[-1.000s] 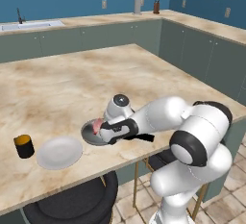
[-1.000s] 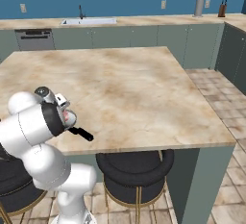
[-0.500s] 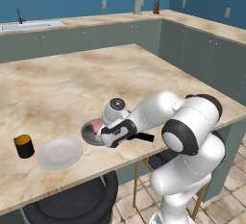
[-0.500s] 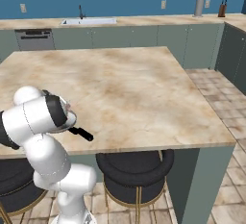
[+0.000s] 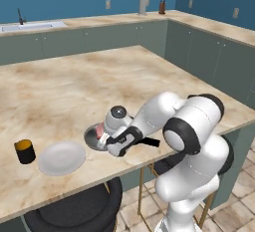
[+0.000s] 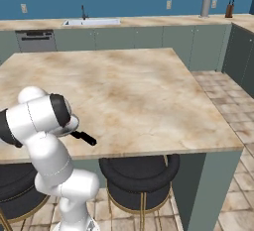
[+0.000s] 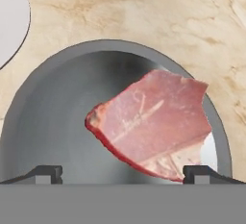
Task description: Pick up the pan with the steak in it and place it on the dining table. Then place the steak on the plate.
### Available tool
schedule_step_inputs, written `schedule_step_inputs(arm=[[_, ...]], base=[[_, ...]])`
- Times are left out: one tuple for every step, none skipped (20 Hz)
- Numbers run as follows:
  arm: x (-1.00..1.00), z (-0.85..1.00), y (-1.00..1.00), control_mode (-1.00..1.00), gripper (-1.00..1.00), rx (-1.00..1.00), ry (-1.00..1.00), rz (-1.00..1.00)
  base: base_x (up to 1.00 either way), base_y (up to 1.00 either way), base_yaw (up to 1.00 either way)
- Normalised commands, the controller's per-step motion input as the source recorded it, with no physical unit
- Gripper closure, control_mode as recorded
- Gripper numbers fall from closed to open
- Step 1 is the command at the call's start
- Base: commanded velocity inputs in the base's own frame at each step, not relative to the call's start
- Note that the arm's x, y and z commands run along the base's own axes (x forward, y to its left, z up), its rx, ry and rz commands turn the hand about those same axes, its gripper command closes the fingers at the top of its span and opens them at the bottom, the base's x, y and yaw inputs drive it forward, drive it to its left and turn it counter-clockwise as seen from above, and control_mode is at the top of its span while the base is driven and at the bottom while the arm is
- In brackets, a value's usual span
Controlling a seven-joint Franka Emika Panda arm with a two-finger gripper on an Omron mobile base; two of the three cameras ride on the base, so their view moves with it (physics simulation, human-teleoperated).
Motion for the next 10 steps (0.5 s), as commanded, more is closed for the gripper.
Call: schedule_step_inputs(arm=[[0.23, 0.00, 0.00, -1.00, -1.00, 0.00, 0.00, 0.00], [0.41, 0.00, 0.00, -1.00, -1.00, 0.00, 0.00, -0.03], [0.47, 0.00, 0.00, -1.00, -1.00, 0.00, 0.00, -0.04], [0.51, 0.00, 0.04, -1.00, -1.00, 0.00, 0.00, -0.05], [0.51, -0.05, 0.05, -1.00, -1.00, 0.00, 0.00, -0.05], [0.49, -0.08, 0.05, -1.00, -1.00, 0.00, 0.01, -0.04], [0.46, -0.09, 0.05, -1.00, -1.00, 0.00, 0.00, -0.04], [0.42, -0.08, 0.04, -1.00, -1.00, 0.00, 0.00, -0.03], [0.30, -0.07, 0.04, -1.00, -1.00, 0.00, 0.01, -0.02], [0.00, 0.00, 0.03, -1.00, -1.00, 0.00, 0.02, 0.00]], base=[[0.00, 0.00, 0.00], [0.00, 0.00, 0.00], [0.00, 0.00, 0.00], [0.00, 0.00, 0.00], [0.00, 0.00, 0.00], [0.00, 0.00, 0.00], [0.00, 0.00, 0.00], [0.00, 0.00, 0.00], [0.00, 0.00, 0.00], [0.00, 0.00, 0.00]])
